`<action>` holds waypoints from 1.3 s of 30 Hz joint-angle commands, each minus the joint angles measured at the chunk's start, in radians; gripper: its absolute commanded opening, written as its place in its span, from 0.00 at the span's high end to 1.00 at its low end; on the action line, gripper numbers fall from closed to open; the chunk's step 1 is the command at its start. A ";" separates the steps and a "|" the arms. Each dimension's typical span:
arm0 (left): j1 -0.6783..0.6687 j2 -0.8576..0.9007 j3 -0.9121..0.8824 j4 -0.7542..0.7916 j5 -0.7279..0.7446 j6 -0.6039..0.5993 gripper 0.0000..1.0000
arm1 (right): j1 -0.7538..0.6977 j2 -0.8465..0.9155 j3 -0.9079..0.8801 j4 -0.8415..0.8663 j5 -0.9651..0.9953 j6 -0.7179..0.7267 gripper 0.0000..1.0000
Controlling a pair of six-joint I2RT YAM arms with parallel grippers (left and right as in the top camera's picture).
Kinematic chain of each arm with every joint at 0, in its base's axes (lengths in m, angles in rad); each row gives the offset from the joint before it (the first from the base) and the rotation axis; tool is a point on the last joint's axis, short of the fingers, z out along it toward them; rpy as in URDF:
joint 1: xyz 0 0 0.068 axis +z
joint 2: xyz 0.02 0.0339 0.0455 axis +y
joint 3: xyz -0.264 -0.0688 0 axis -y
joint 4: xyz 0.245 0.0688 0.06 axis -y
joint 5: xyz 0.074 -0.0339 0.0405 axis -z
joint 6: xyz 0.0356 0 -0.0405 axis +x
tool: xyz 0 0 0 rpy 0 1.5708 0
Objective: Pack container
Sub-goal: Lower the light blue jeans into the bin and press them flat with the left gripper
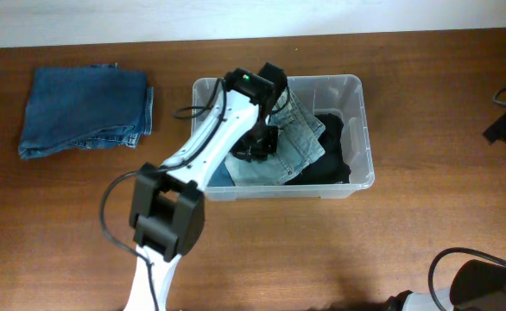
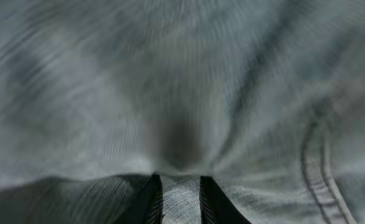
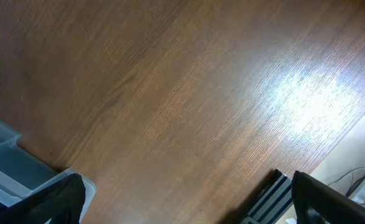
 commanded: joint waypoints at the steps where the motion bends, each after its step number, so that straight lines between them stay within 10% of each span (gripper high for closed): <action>1: 0.006 0.106 -0.010 0.002 -0.018 0.016 0.79 | -0.006 -0.008 0.000 0.000 0.003 0.011 0.01; 15: 0.097 0.087 0.406 -0.142 -0.084 0.068 0.78 | -0.006 -0.008 0.000 0.000 0.003 0.011 0.01; 29: 0.117 0.091 -0.021 0.051 -0.031 0.069 0.78 | -0.006 -0.008 0.000 0.000 0.003 0.011 0.02; 39: 0.090 0.061 0.430 -0.092 -0.028 0.094 0.78 | -0.006 -0.008 0.000 0.000 0.003 0.011 0.01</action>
